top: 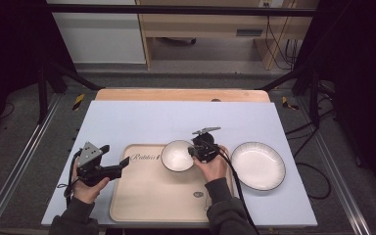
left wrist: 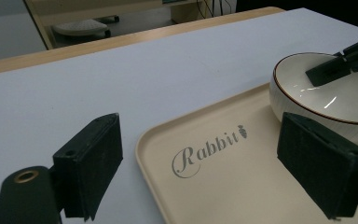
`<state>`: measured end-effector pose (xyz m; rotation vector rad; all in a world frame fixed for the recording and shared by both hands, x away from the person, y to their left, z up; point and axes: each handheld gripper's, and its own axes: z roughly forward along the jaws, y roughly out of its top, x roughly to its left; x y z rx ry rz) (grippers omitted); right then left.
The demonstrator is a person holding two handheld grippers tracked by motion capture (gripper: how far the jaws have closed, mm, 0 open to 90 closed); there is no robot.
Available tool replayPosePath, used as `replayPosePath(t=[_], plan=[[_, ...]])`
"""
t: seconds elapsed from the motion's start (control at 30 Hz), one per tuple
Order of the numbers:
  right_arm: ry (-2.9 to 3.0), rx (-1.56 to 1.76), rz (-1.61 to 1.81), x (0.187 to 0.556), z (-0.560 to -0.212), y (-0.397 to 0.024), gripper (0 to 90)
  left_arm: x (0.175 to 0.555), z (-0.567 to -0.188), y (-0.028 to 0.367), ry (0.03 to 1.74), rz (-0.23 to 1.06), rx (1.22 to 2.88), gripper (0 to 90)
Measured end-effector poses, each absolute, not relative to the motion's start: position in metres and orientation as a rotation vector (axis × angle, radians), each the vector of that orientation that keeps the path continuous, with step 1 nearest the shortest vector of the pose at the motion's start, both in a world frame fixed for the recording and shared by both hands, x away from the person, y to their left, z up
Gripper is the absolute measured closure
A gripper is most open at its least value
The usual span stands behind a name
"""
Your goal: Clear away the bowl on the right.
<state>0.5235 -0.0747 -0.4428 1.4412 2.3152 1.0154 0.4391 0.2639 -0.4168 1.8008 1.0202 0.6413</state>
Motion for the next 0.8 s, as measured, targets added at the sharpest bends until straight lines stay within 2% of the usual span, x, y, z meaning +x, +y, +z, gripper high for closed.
replayPosePath(t=[0.4,0.67,0.7,0.73,0.77,0.8], plan=[[2.313,1.429,1.003,0.523,-0.445,-0.076,80.5,0.439,-0.417,0.264,1.020,0.641,1.799,13.7],[2.273,1.362,1.038,0.518,-0.435,-0.082,63.7,0.439,-0.417,0.264,1.019,0.641,1.800,13.7],[2.273,1.362,1.038,0.518,-0.435,-0.082,63.7,0.439,-0.417,0.264,1.019,0.641,1.800,13.6],[2.265,1.352,1.063,0.515,-0.431,-0.083,59.3,0.439,-0.417,0.264,1.021,0.640,1.797,13.6],[2.265,1.352,1.063,0.515,-0.431,-0.083,59.3,0.439,-0.417,0.264,1.021,0.640,1.797,13.6],[2.253,1.344,1.078,0.513,-0.427,-0.085,53.8,0.439,-0.417,0.264,1.023,0.640,1.795,13.6]])
